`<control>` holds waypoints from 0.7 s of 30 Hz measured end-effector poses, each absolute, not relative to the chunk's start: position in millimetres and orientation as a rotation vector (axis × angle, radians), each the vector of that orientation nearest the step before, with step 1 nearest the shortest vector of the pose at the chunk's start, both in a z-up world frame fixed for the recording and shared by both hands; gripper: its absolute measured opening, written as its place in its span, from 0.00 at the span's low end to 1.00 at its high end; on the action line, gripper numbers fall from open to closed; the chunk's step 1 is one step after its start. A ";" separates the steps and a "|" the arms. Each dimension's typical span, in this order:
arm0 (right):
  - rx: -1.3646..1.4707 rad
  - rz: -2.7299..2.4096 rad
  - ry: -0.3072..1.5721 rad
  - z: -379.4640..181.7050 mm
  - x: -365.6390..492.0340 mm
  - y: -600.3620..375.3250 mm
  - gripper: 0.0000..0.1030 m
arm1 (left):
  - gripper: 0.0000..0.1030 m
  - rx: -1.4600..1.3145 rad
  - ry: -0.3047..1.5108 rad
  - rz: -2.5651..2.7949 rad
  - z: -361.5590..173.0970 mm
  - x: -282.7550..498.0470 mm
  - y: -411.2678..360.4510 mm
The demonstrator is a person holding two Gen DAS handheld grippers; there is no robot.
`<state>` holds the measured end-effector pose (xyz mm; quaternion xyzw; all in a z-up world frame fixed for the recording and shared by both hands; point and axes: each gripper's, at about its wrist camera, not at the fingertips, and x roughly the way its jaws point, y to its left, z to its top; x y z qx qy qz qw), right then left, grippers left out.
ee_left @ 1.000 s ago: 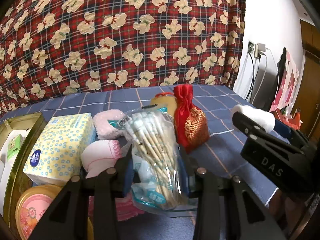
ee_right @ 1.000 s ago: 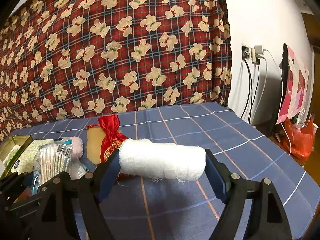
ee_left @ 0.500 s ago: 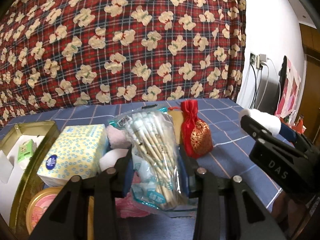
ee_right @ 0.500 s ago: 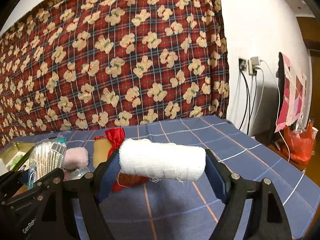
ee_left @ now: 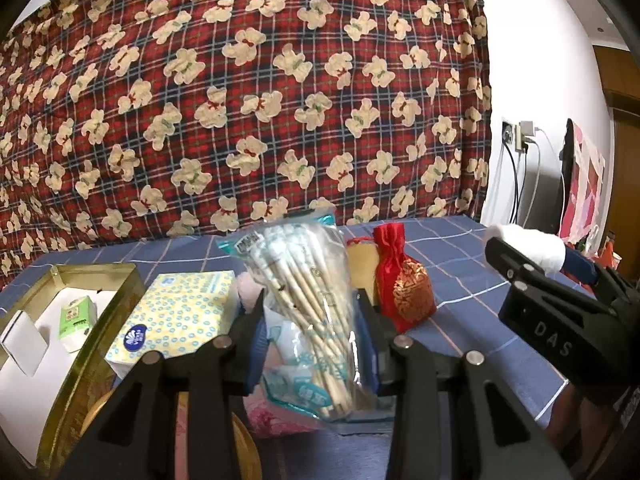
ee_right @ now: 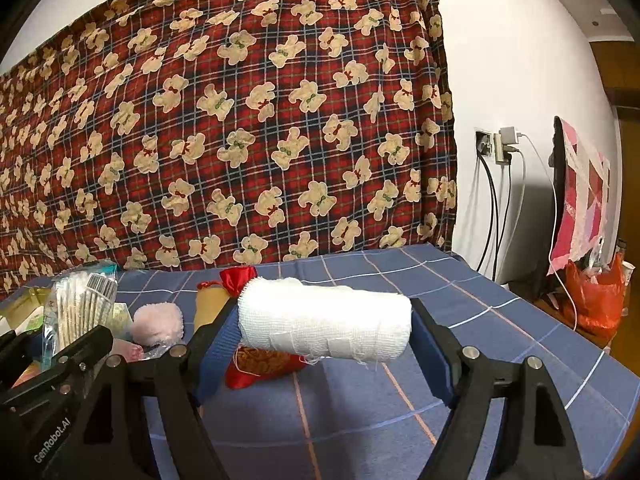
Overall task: Organize soft objects
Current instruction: 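Lift the swab bag with the left tool while the right tool lifts the towel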
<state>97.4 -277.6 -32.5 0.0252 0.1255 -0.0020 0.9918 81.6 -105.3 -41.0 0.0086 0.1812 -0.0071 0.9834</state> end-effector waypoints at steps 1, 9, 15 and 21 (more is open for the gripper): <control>0.049 -0.004 0.248 -32.3 96.7 -276.4 0.79 | 0.37 0.015 0.361 -0.011 -40.7 80.9 -104.0; 0.051 0.021 0.239 -32.2 92.2 -267.5 0.79 | 0.37 0.014 0.332 -0.004 -38.7 74.3 -99.7; 0.075 0.041 0.221 -31.4 87.7 -263.3 0.79 | 0.37 0.001 0.301 0.028 -36.5 66.2 -89.7; 0.063 0.070 0.216 -30.7 85.8 -248.8 0.79 | 0.37 -0.013 0.284 0.050 -35.8 58.8 -78.7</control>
